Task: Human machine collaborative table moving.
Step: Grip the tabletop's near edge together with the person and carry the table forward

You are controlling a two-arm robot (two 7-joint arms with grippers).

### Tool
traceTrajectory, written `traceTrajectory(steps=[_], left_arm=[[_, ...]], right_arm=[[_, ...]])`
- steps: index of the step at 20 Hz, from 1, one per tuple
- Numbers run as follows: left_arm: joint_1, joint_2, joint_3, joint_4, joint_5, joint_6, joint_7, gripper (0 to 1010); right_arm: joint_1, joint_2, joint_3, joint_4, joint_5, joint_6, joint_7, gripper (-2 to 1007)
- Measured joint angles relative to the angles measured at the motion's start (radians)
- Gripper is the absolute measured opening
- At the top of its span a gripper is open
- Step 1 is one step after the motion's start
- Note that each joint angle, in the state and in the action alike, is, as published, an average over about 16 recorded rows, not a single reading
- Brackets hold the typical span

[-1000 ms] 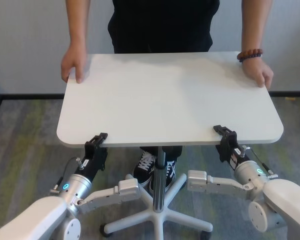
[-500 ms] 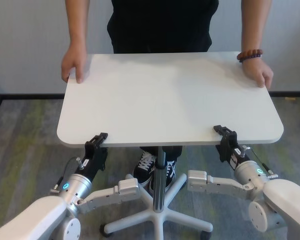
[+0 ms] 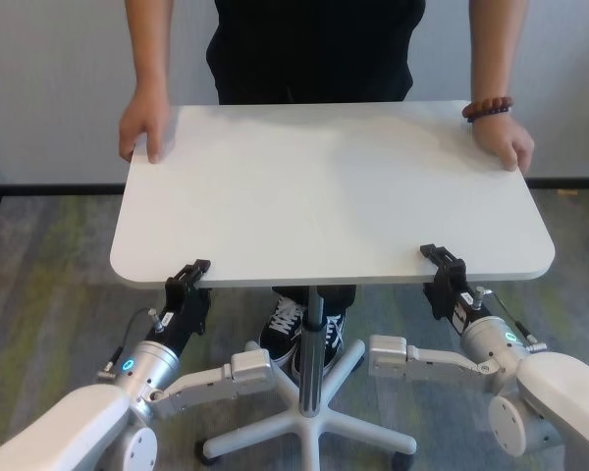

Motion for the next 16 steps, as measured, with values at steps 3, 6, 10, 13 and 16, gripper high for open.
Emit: traceTrajectory(steps=[3, 6, 10, 13, 16], left_arm=[[0.000, 0.000, 0.000, 0.000, 0.000, -0.001, -0.001, 406], [0.000, 0.000, 0.000, 0.000, -0.001, -0.002, -0.003, 478], [0.001, 0.001, 0.000, 0.000, -0.001, -0.002, -0.004, 600], [0.001, 0.001, 0.000, -0.001, -0.001, -0.003, -0.005, 696], [0.002, 0.001, 0.000, -0.002, -0.001, -0.003, -0.006, 788]], right_arm=[[0.000, 0.000, 0.000, 0.000, 0.000, 0.000, 0.000, 465], [0.000, 0.000, 0.000, 0.000, 0.000, 0.000, 0.000, 555], [0.000, 0.000, 0.000, 0.000, 0.000, 0.000, 0.000, 679], [0.000, 0.000, 0.000, 0.000, 0.000, 0.000, 0.000, 772], [0.000, 0.000, 0.000, 0.000, 0.000, 0.000, 0.000, 851]])
